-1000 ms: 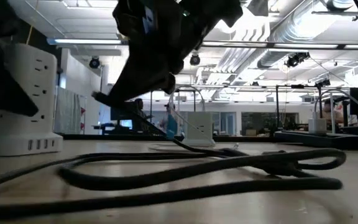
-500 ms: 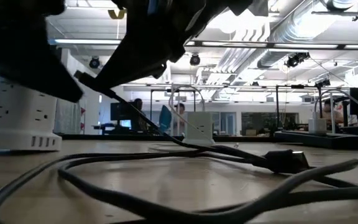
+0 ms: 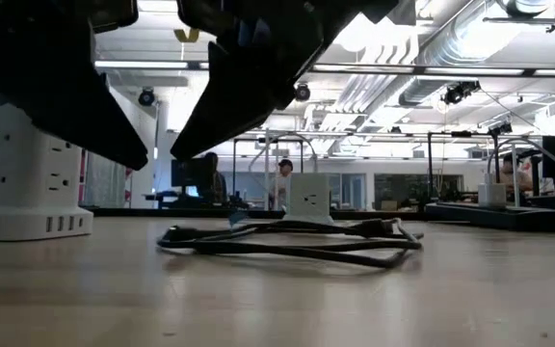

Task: Insert USB
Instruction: Insert the black charger cable into the white outlet extension

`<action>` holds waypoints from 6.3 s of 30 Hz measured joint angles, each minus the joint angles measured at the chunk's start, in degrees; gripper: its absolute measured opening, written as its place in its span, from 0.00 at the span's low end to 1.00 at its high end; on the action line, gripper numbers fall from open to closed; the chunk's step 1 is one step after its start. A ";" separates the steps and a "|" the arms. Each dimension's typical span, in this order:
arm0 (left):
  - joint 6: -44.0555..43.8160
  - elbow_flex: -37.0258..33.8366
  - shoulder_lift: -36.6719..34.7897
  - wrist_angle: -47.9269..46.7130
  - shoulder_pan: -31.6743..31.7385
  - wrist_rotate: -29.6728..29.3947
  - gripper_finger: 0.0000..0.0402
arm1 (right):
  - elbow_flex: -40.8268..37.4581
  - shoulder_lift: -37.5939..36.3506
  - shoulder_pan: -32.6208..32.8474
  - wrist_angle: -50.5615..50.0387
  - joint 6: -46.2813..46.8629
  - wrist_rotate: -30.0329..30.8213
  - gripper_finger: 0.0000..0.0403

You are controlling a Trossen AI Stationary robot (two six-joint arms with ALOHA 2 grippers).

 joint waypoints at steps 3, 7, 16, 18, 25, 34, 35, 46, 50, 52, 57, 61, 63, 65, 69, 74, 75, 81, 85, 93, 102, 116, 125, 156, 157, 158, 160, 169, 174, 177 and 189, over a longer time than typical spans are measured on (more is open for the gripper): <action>-0.33 0.00 0.00 -0.39 0.46 1.05 0.36 | 0.00 0.00 -0.11 -0.76 -1.50 -0.12 0.00; -0.34 0.00 0.00 -0.99 0.38 3.21 0.36 | 0.00 0.00 -0.28 -2.68 -11.77 -5.02 0.00; -2.47 0.00 0.00 -1.53 -3.75 5.04 0.36 | 0.00 1.31 -3.19 -5.36 -33.48 -10.06 0.16; -3.44 0.00 0.00 -1.80 -4.59 4.40 0.35 | 0.00 2.91 -4.33 -5.04 -35.23 -12.50 0.21; -3.56 -0.01 0.00 -2.03 -5.27 2.85 0.35 | 0.02 6.62 -6.31 -1.30 -35.71 -14.51 0.29; -2.72 0.00 -0.02 -2.07 -4.92 1.12 0.35 | 0.00 6.45 -6.93 0.10 -31.04 -15.33 0.09; -2.58 -0.01 -0.02 -2.01 -4.92 1.19 0.35 | 0.00 6.14 -6.93 0.12 -30.72 -15.36 0.08; -2.70 0.00 -0.04 -1.99 -5.09 1.65 0.35 | 0.02 5.66 -7.17 1.55 -30.13 -16.29 0.28; -2.45 -0.02 -0.04 -2.09 -5.09 1.68 0.35 | 0.02 7.56 -7.28 3.32 -29.93 -15.70 0.31; -2.47 0.00 -0.04 -2.11 -5.07 1.63 0.35 | 0.13 8.28 -7.28 4.00 -29.94 -15.61 0.31; -2.38 -0.01 -0.04 -2.18 -4.91 1.24 0.35 | 0.23 9.23 -6.85 4.33 -28.12 -14.38 0.17; -0.97 -0.26 -0.04 -2.43 -4.27 1.20 0.35 | 0.22 8.99 -6.78 4.52 -25.73 -13.11 0.03; 1.18 -0.26 0.22 -2.50 -3.90 1.18 0.35 | 0.11 8.36 -6.80 4.00 -24.58 -12.55 0.02; 3.47 -0.27 0.37 -3.06 -3.78 1.13 0.35 | -0.06 7.41 -6.84 2.80 -23.89 -12.31 0.01; 5.59 -0.27 0.50 -4.72 -3.23 -0.55 0.35 | -0.12 5.98 -6.86 2.56 -22.86 -12.58 0.01; 5.64 -0.28 0.55 -6.70 -1.78 -2.25 0.35 | -0.09 5.92 -6.42 3.12 -22.22 -12.75 0.00; 5.65 -0.28 0.55 -6.95 -1.43 -2.11 0.35 | -0.09 5.92 -6.25 3.60 -22.20 -12.76 0.00; 5.66 -0.28 0.59 -7.20 0.03 -0.33 0.35 | 0.09 5.92 -5.13 5.45 -21.89 -12.72 0.00; 5.64 -0.26 1.27 -6.78 0.28 1.55 0.35 | 0.11 5.90 -4.87 6.28 -21.22 -12.59 0.00; 4.27 -0.26 5.47 -3.81 0.28 2.70 0.35 | 0.13 5.84 -4.90 7.81 -19.24 -12.61 0.00; 2.95 -0.20 4.92 -3.11 -0.08 0.30 0.35 | 0.13 5.84 -4.83 6.44 -19.05 -12.63 0.00; 2.47 -0.21 4.92 -3.20 -0.35 -1.58 0.02 | 0.17 5.77 -4.83 6.76 -18.98 -12.71 0.00; -1.82 -0.21 4.92 -3.41 -3.06 -4.20 0.01 | -0.40 5.73 -4.83 8.98 -14.37 -15.58 0.20; -10.56 -0.22 4.87 -4.92 -8.46 -11.44 0.00 | -13.16 5.73 0.20 42.61 -4.95 -0.28 0.22; -10.56 -0.22 4.87 -4.93 -8.46 -11.44 0.00 | -13.16 5.73 0.20 42.58 -5.01 -0.33 0.22; -10.55 -0.21 4.87 -4.91 -8.48 -11.44 0.00 | -13.16 5.73 0.20 42.52 -5.08 -0.38 0.22; -10.56 -0.22 4.87 -4.91 -8.48 -11.42 0.00 | -13.16 5.97 0.17 42.61 -5.08 -0.57 0.22; -10.52 -0.21 4.87 -4.86 -8.50 -11.62 0.00 | -13.16 6.08 0.10 42.77 -5.11 -2.21 0.11; -10.39 -0.20 4.87 -4.87 -8.52 -11.49 0.00 | -13.16 6.08 0.11 42.74 -4.57 -2.52 0.02; -6.60 0.42 4.18 -7.68 -8.37 -8.31 0.04 | -13.14 6.10 -0.28 42.29 -0.17 -0.97 0.01; -18.63 18.93 -1.49 -58.39 -5.09 15.92 0.16 | -3.50 6.08 -6.00 22.24 10.73 6.19 0.00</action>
